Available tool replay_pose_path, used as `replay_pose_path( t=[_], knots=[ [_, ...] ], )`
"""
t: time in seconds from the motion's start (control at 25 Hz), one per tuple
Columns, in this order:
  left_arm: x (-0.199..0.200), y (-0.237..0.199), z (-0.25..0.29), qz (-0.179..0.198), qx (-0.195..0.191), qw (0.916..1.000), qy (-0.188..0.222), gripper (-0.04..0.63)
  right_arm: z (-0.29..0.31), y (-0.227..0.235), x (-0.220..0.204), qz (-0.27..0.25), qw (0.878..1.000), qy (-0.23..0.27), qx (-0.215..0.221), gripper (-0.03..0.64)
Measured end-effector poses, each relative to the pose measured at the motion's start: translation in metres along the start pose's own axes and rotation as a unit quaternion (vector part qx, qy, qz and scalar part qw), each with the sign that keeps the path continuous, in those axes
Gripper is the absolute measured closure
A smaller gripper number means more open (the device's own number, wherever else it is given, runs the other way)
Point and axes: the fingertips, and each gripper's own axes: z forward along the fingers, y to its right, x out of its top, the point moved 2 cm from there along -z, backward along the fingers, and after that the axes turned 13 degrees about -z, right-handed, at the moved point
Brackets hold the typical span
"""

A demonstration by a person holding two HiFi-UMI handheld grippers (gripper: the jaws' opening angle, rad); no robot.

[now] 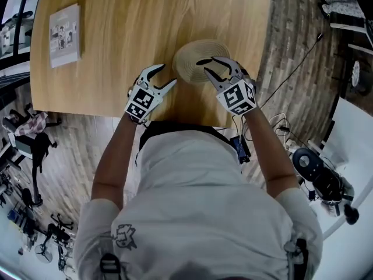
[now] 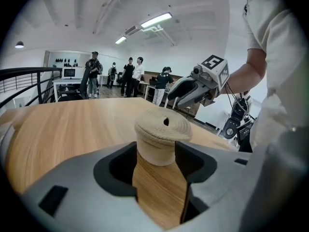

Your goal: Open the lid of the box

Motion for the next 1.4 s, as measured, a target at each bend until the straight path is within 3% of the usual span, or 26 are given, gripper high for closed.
replay_pose_path(
  t=[0.28, 0.6, 1.12, 1.16, 1.4],
  knots=[
    [-0.024, -0.007, 0.024, 0.028, -0.027, 0.9978, -0.054, 0.344, 0.029, -0.004, -0.018, -0.084, 0.995, -0.047, 0.021, 0.428],
    [-0.027, -0.005, 0.039, 0.071, -0.052, 0.9925, -0.084, 0.339, 0.05, -0.018, -0.025, -0.2, 0.975, -0.09, 0.04, 0.425],
    [-0.029, -0.003, 0.043, 0.067, -0.059, 0.9919, -0.091, 0.341, 0.065, -0.023, -0.028, -0.249, 0.962, -0.106, 0.021, 0.528],
    [-0.029, -0.003, 0.043, 0.067, -0.06, 0.9918, -0.091, 0.344, 0.064, -0.026, -0.028, -0.251, 0.962, -0.106, 0.02, 0.572],
    [-0.03, -0.004, 0.043, 0.068, -0.059, 0.9914, -0.095, 0.35, 0.063, -0.027, -0.028, -0.257, 0.961, -0.099, 0.02, 0.584]
  ],
)
